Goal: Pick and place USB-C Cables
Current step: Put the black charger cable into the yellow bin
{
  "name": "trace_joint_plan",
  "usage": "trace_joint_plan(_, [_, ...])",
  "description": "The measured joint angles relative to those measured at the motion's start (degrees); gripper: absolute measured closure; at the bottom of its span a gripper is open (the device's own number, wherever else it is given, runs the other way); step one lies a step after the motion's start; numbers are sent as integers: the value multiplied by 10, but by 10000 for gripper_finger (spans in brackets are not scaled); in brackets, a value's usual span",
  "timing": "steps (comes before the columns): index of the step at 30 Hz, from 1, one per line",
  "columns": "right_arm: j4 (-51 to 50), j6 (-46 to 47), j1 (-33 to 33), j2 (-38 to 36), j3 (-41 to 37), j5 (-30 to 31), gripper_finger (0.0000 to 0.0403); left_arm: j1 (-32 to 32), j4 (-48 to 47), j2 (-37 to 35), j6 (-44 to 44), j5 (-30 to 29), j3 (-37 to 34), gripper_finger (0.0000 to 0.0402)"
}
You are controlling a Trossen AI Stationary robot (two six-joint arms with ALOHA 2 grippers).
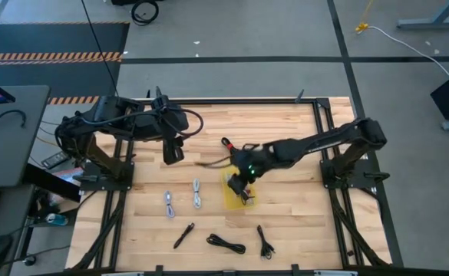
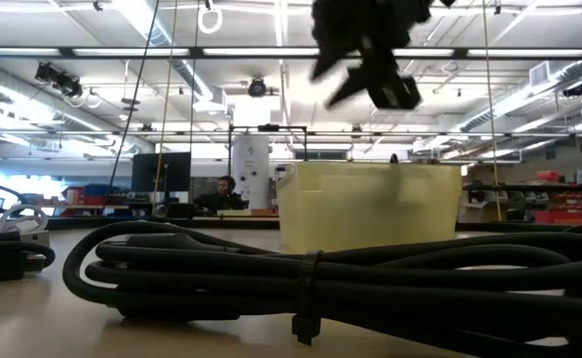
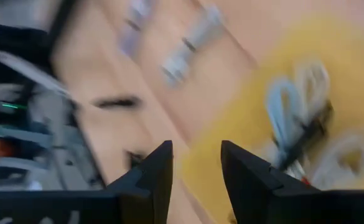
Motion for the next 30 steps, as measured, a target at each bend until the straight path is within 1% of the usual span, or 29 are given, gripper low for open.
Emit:
trace_joint_plan(6, [98,-84,-29,-89,0,-1,261,23,-1,19,77,4,0,200])
trace_joint_plan(11, [163,-156,-41,-178,0,-6,261,58,15,53,142,91,0,200])
trace_joint_plan(17, [231,-235,-35,-275,0,-8,261,92,77,123,220,174,0,200])
trace_joint_plan(23, [240,-283,-5,-343,0,-10,261,123,75,217,268,190,0,200])
trace_joint_plan(27, [239,-294,16,-363,0,-10,261,144,78,276,284,235,0,200])
trace_joint_plan(30, [233,-294,28,-368,0,-10,261,156,82,314,288,239,0,200])
